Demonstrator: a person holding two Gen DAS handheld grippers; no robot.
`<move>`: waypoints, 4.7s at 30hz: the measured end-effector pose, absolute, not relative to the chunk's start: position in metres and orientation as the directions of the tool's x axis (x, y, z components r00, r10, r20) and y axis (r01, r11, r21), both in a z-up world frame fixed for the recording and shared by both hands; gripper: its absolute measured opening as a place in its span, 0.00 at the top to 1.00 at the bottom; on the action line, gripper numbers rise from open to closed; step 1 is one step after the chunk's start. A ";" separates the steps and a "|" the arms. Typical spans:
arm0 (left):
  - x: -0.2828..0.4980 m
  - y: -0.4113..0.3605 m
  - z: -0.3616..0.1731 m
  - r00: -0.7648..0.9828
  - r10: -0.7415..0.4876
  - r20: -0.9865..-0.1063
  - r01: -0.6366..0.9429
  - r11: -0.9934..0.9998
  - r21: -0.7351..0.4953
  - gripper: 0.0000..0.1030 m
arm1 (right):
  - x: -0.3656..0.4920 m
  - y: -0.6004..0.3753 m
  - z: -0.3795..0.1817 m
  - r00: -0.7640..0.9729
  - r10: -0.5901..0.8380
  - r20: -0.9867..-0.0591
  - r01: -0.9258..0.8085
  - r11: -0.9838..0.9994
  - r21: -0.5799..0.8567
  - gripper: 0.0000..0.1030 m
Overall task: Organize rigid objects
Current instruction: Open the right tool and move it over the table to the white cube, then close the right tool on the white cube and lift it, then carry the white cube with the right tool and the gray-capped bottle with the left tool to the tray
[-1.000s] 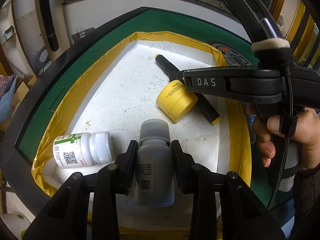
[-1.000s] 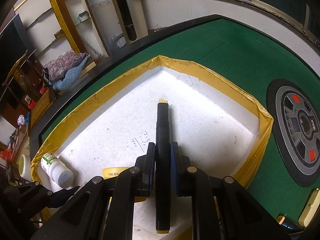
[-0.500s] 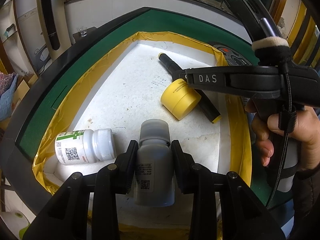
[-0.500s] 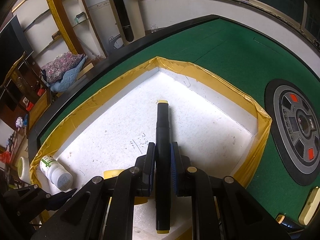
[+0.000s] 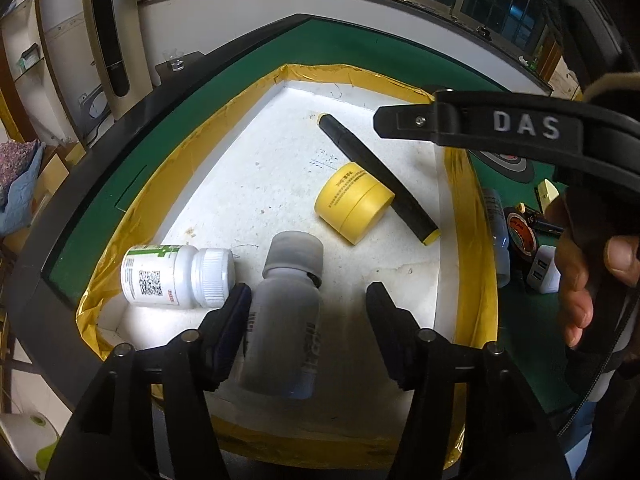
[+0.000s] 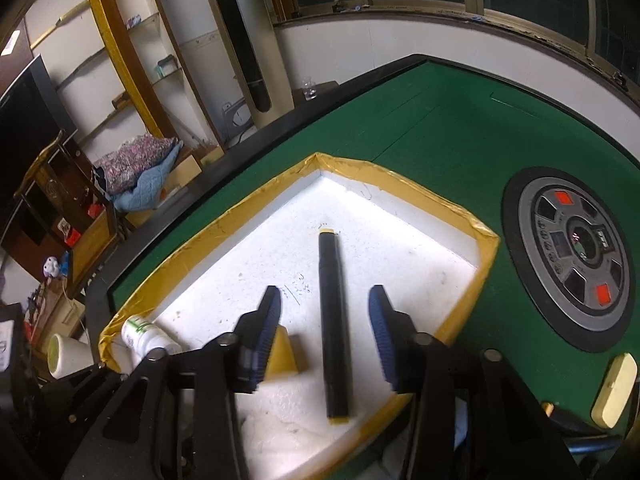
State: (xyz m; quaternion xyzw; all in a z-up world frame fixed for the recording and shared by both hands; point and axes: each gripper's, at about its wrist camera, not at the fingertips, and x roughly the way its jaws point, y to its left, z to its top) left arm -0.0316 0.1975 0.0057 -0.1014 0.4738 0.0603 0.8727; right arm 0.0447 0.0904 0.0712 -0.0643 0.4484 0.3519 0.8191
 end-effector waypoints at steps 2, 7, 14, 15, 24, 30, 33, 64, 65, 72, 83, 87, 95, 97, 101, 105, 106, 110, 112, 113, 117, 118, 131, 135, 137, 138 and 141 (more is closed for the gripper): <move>-0.033 0.197 0.009 0.548 0.017 -0.837 -0.206 0.972 -0.115 0.40 | 0.042 0.081 0.076 0.359 0.529 -0.769 -0.624 0.749 0.224 0.46; -0.041 0.192 0.023 0.570 0.027 -0.821 -0.202 0.973 -0.108 0.40 | 0.022 0.048 0.087 0.375 0.565 -0.735 -0.631 0.736 0.244 0.37; -0.047 0.171 0.050 0.627 -0.004 -0.779 -0.148 0.981 -0.124 0.32 | -0.006 -0.024 0.083 0.448 0.516 -0.730 -0.598 0.780 0.184 0.23; -0.047 0.165 0.053 0.634 -0.018 -0.773 -0.130 0.983 -0.130 0.32 | -0.009 -0.034 0.081 0.451 0.512 -0.731 -0.591 0.785 0.185 0.23; -0.041 0.093 0.059 0.622 -0.174 -0.763 0.069 0.983 -0.169 0.32 | -0.029 -0.092 0.069 0.493 0.445 -0.748 -0.513 0.843 0.164 0.23; -0.018 0.058 0.045 0.628 -0.202 -0.752 0.152 0.979 -0.136 0.32 | -0.030 -0.118 0.059 0.495 0.435 -0.752 -0.442 0.871 0.213 0.23; 0.004 0.059 0.029 0.610 -0.165 -0.775 0.110 0.986 -0.123 0.32 | -0.033 -0.125 0.058 0.500 0.442 -0.745 -0.432 0.873 0.227 0.23; 0.020 0.070 0.011 0.612 -0.083 -0.787 0.177 0.984 0.034 0.42 | -0.034 -0.118 0.060 0.495 0.476 -0.727 -0.442 0.858 0.260 0.23; 0.021 0.067 0.010 0.611 -0.083 -0.788 0.187 0.981 0.042 0.42 | -0.034 -0.118 0.060 0.495 0.476 -0.727 -0.442 0.858 0.261 0.23; 0.030 0.064 0.010 0.592 -0.077 -0.802 0.176 0.984 0.036 0.47 | -0.036 -0.118 0.060 0.494 0.472 -0.730 -0.441 0.860 0.257 0.23; 0.029 0.060 0.009 0.569 -0.076 -0.819 0.192 0.980 0.042 0.58 | -0.034 -0.112 0.060 0.486 0.472 -0.736 -0.444 0.858 0.257 0.23; 0.034 0.061 0.011 0.566 -0.074 -0.821 0.172 0.985 0.030 0.58 | -0.030 -0.105 0.059 0.485 0.468 -0.739 -0.451 0.858 0.248 0.23; 0.025 0.079 0.014 0.571 -0.091 -0.816 0.143 0.990 -0.011 0.58 | -0.019 -0.083 0.047 0.448 0.470 -0.761 -0.444 0.856 0.267 0.32; 0.025 0.083 0.015 0.579 -0.074 -0.812 0.132 0.991 0.004 0.58 | -0.015 -0.078 0.042 0.437 0.455 -0.775 -0.432 0.863 0.263 0.38; 0.026 0.084 0.015 0.576 -0.079 -0.814 0.131 0.991 -0.004 0.58 | -0.007 -0.070 0.029 0.413 0.441 -0.797 -0.410 0.871 0.269 0.44; 0.026 0.083 0.017 0.574 -0.094 -0.813 0.129 0.991 -0.023 0.58 | -0.005 -0.072 0.023 0.429 0.419 -0.800 -0.391 0.885 0.254 0.54; 0.025 0.083 0.019 0.577 -0.099 -0.811 0.128 0.991 -0.029 0.58 | -0.006 -0.073 0.023 0.436 0.412 -0.800 -0.389 0.888 0.245 0.54; 0.025 0.077 0.027 0.592 -0.111 -0.798 0.141 0.989 -0.033 0.58 | -0.010 -0.079 0.027 0.452 0.416 -0.789 -0.391 0.888 0.243 0.54; 0.028 0.071 0.027 0.589 -0.112 -0.800 0.153 0.988 -0.026 0.58 | -0.013 -0.082 0.030 0.460 0.418 -0.783 -0.395 0.886 0.241 0.54; 0.030 0.068 0.025 0.585 -0.110 -0.804 0.157 0.987 -0.021 0.58 | -0.013 -0.083 0.030 0.462 0.418 -0.782 -0.396 0.886 0.240 0.54; 0.036 0.064 0.018 0.573 -0.088 -0.815 0.146 0.989 -0.004 0.60 | -0.015 -0.087 0.032 0.463 0.423 -0.779 -0.395 0.885 0.245 0.54; 0.037 0.065 0.017 0.573 -0.086 -0.815 0.136 0.991 -0.009 0.60 | -0.016 -0.088 0.032 0.463 0.424 -0.778 -0.395 0.885 0.247 0.54; 0.052 0.066 0.008 0.561 -0.034 -0.827 0.106 0.994 0.031 0.64 | -0.019 -0.085 0.033 0.467 0.430 -0.772 -0.400 0.882 0.249 0.54; 0.056 0.064 0.007 0.565 -0.021 -0.825 0.102 0.994 0.045 0.67 | -0.020 -0.085 0.033 0.468 0.429 -0.773 -0.399 0.883 0.248 0.54; 0.053 0.064 0.008 0.566 -0.016 -0.824 0.106 0.993 0.053 0.67 | -0.021 -0.086 0.033 0.470 0.428 -0.772 -0.400 0.883 0.246 0.54; 0.051 0.064 0.008 0.564 -0.017 -0.826 0.108 0.993 0.053 0.67 | -0.021 -0.086 0.033 0.471 0.427 -0.772 -0.401 0.883 0.244 0.54; 0.039 0.061 0.009 0.544 -0.047 -0.838 0.141 0.989 0.035 0.68 | -0.023 -0.087 0.033 0.470 0.429 -0.772 -0.403 0.882 0.245 0.54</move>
